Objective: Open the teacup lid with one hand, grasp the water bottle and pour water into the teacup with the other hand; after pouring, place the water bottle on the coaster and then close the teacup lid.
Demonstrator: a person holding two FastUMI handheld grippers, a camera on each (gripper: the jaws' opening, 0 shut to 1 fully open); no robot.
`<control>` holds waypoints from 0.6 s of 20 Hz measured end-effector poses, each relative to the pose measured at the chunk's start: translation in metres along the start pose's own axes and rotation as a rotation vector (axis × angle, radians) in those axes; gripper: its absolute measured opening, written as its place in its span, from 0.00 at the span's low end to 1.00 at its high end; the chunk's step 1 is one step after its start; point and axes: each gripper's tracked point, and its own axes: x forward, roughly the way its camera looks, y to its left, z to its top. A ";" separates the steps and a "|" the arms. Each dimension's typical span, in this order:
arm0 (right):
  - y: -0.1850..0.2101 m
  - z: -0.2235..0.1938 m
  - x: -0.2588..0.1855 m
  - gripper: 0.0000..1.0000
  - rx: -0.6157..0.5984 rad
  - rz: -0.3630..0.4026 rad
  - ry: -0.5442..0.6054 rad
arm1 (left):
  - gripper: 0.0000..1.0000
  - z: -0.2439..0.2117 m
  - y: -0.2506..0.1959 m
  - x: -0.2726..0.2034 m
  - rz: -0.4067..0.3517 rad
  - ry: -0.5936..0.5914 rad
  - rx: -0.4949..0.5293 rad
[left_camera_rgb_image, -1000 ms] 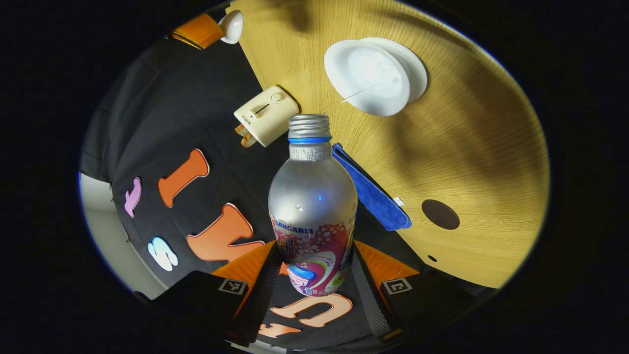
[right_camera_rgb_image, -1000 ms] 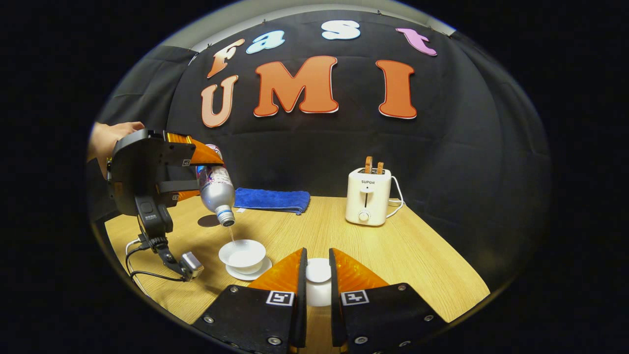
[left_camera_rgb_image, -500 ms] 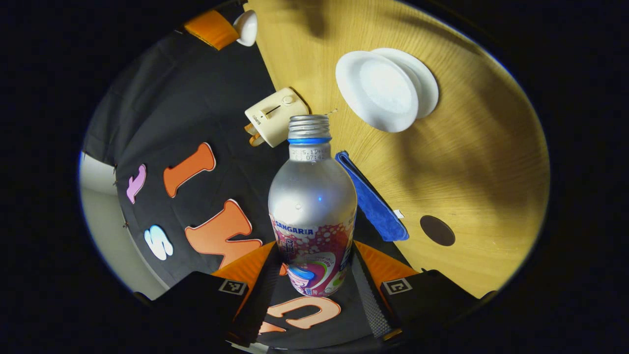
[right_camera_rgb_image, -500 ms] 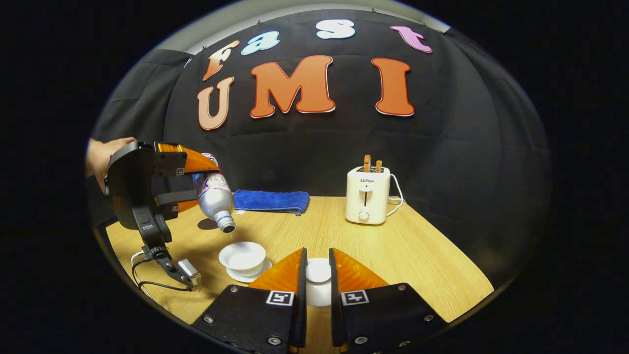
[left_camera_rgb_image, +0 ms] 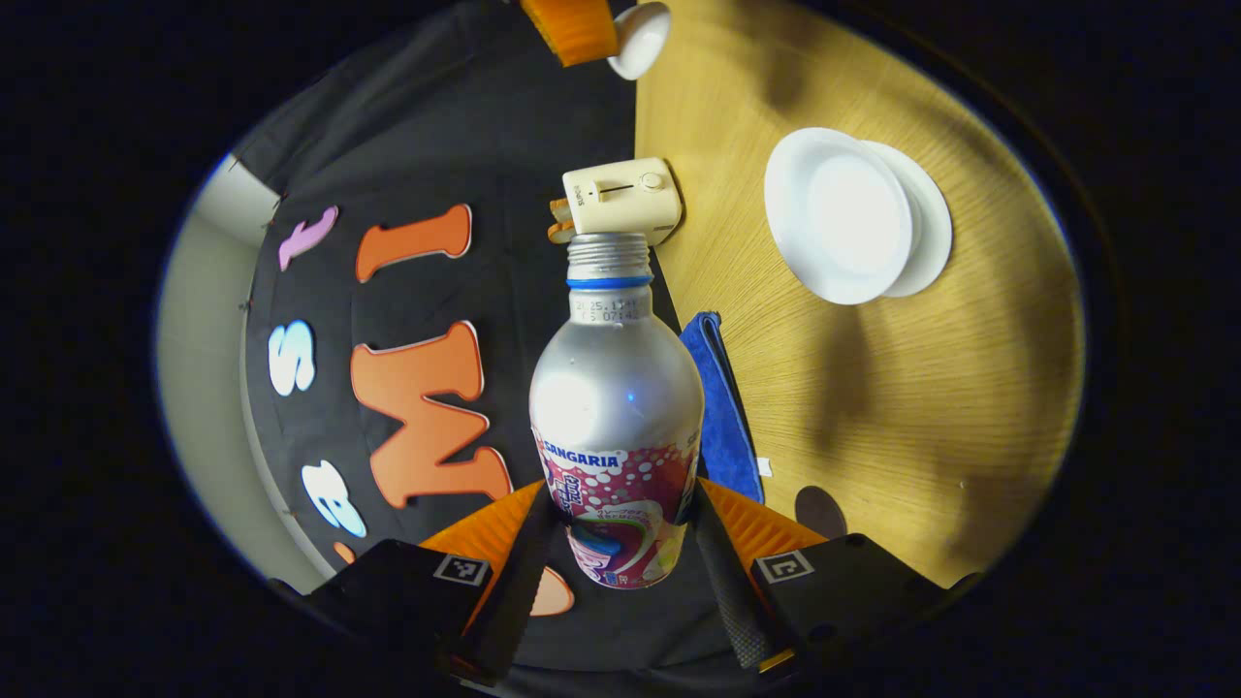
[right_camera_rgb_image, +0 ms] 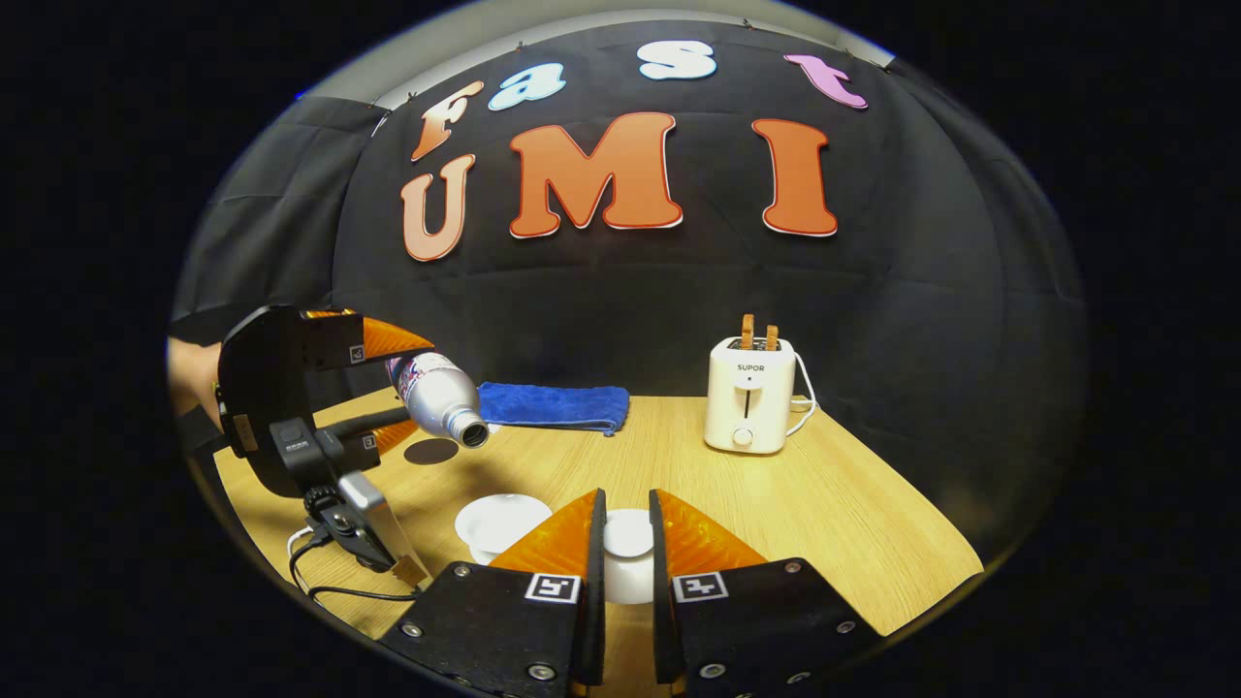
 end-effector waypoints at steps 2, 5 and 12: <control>0.006 0.003 0.004 0.20 -0.001 0.009 -0.004 | 0.84 -0.008 -0.004 0.000 0.000 0.018 -0.108; 0.018 0.008 0.010 0.20 -0.006 0.022 -0.013 | 0.84 -0.021 0.001 0.002 0.042 0.024 -0.246; 0.037 0.018 0.020 0.20 -0.033 0.035 -0.020 | 0.82 -0.084 0.020 0.002 0.191 0.107 -0.650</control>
